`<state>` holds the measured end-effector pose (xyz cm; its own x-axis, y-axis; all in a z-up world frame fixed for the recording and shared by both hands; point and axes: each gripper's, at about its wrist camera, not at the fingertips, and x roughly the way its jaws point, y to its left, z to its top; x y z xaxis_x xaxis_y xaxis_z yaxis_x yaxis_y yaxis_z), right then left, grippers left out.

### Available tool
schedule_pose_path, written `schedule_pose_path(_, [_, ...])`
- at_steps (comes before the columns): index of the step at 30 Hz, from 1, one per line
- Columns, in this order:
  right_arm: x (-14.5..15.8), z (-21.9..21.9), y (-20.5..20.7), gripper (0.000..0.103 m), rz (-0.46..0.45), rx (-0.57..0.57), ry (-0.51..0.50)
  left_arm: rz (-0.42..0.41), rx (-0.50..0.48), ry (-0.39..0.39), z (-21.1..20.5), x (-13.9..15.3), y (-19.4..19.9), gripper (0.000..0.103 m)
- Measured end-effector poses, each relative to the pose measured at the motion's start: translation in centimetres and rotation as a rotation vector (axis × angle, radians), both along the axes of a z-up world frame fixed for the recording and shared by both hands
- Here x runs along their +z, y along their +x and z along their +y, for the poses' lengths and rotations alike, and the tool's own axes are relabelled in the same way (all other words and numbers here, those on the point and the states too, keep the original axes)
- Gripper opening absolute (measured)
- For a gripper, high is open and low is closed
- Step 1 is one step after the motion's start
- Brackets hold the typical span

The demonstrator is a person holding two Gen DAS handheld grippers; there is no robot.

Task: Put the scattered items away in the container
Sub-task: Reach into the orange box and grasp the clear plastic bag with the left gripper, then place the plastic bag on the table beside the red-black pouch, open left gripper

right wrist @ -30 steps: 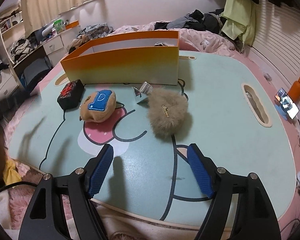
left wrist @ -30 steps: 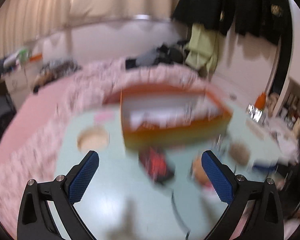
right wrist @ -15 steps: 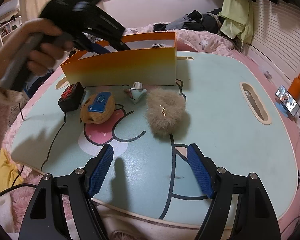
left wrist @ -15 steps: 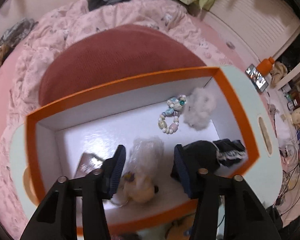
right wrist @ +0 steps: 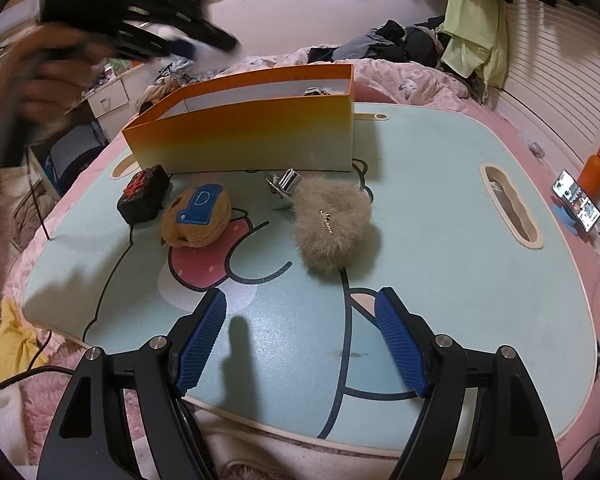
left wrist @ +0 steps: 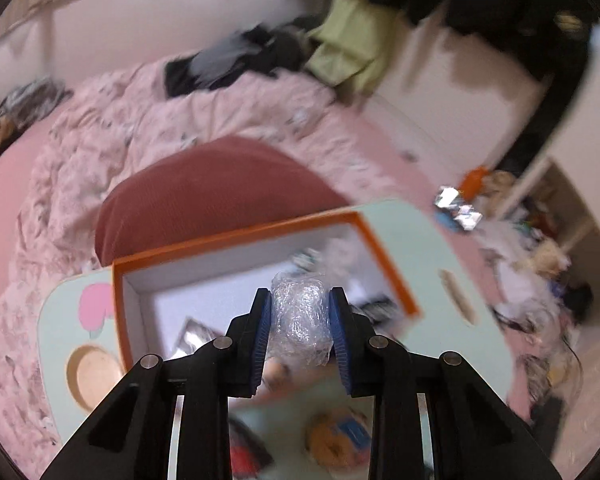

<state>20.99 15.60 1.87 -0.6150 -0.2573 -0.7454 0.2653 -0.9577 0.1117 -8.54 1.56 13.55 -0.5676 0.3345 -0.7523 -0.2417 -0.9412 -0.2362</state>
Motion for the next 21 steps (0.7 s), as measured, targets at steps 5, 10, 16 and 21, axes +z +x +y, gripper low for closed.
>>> schedule_pose_path(5, [0.0, -0.2, 0.1, 0.079, -0.001, 0.004, -0.002, -0.033, -0.054, 0.032, -0.6, -3.1, 5.8, 0.028])
schedule_pose_path(10, [-0.1, -0.2, 0.1, 0.079, -0.004, 0.006, -0.002, -0.081, -0.033, -0.013, 0.1, -8.0, 6.5, 0.028])
schedule_pose_path(16, [0.0, 0.0, 0.1, 0.08, -0.004, 0.008, -0.002, -0.026, 0.023, -0.085, 0.4, -9.5, 6.3, 0.042])
schedule_pose_path(21, [0.0, 0.0, 0.0, 0.08, -0.004, 0.006, -0.001, 0.049, 0.003, -0.021, -0.3, -7.8, 7.8, 0.065])
